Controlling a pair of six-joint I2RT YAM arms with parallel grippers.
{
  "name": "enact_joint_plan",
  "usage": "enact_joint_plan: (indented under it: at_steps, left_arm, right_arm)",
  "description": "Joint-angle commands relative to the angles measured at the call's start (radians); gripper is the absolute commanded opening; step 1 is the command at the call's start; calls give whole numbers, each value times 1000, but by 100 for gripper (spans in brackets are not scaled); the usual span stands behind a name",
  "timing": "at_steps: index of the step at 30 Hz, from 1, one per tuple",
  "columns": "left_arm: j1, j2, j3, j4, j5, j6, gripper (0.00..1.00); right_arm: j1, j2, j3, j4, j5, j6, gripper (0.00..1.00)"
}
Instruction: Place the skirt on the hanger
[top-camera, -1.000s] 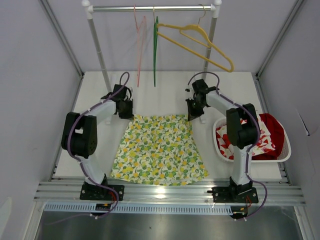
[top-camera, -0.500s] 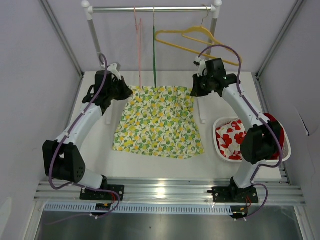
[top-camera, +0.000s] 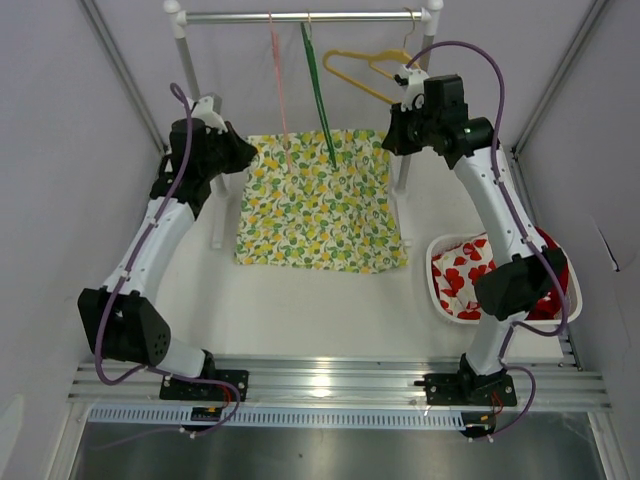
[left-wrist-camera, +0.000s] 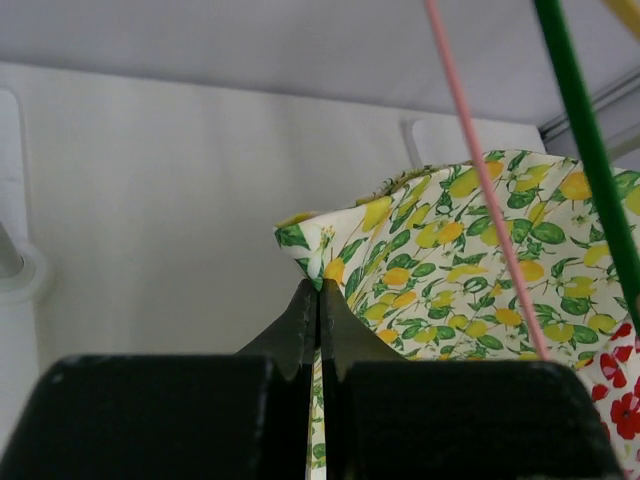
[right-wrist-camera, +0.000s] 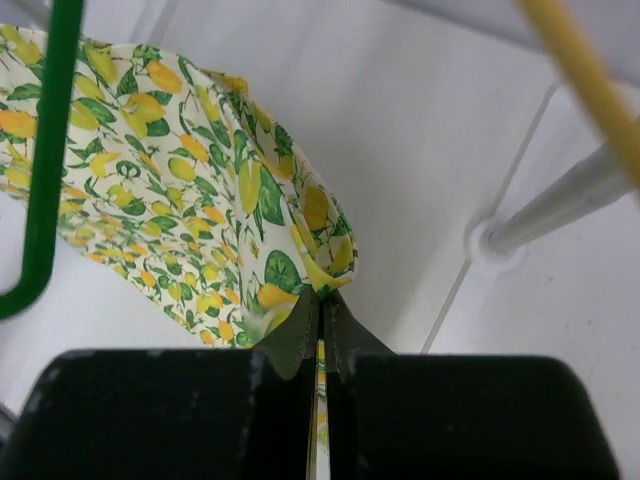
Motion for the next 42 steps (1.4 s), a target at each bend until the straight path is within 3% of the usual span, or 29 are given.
enact_joint_plan:
  at_steps: [1, 5, 7, 11, 20, 32, 34, 35, 36, 37, 39, 40, 42]
  left_arm:
    - [15, -25, 86, 88, 26, -16, 0]
    - [15, -45, 26, 93, 46, 0, 0]
    - [14, -72, -8, 90, 75, 11, 0]
    - [14, -181, -244, 130, 110, 14, 0]
    - [1, -336, -583, -52, 74, -62, 0]
    - [-40, -399, -776, -137, -16, -135, 0]
    - [-43, -422, -781, -148, -25, -139, 0]
    - [-43, -431, -783, -162, -25, -141, 5]
    - [-45, -439, -779, -171, -26, -141, 16]
    - [-46, -462, -775, -179, -28, -136, 34]
    - [-46, -487, -749, -212, -37, -129, 44]
    - [-46, -510, -738, -221, -35, -121, 53]
    - [-46, -524, -684, -252, -26, -99, 57]
  right_arm:
    - [-4, -8, 103, 3, 58, -64, 0]
    - [-29, -64, 17, 49, 11, -87, 0]
    - [-39, -105, -113, 75, -20, -104, 0]
    - [-38, -273, -348, 134, -95, -168, 0]
    - [-23, -527, -822, 51, -218, -330, 0]
    - [105, -539, -1092, -144, -239, -619, 9]
    - [131, -538, -1115, -162, -236, -659, 15]
    - [149, -538, -1120, -164, -217, -667, 17]
    - [155, -535, -1123, -168, -209, -676, 28]
    - [158, -535, -1126, -168, -200, -687, 38]
    - [158, -525, -1128, -173, -172, -696, 58]
    - [155, -525, -1128, -170, -166, -696, 61]
    - [142, -535, -1123, -165, -164, -691, 64]
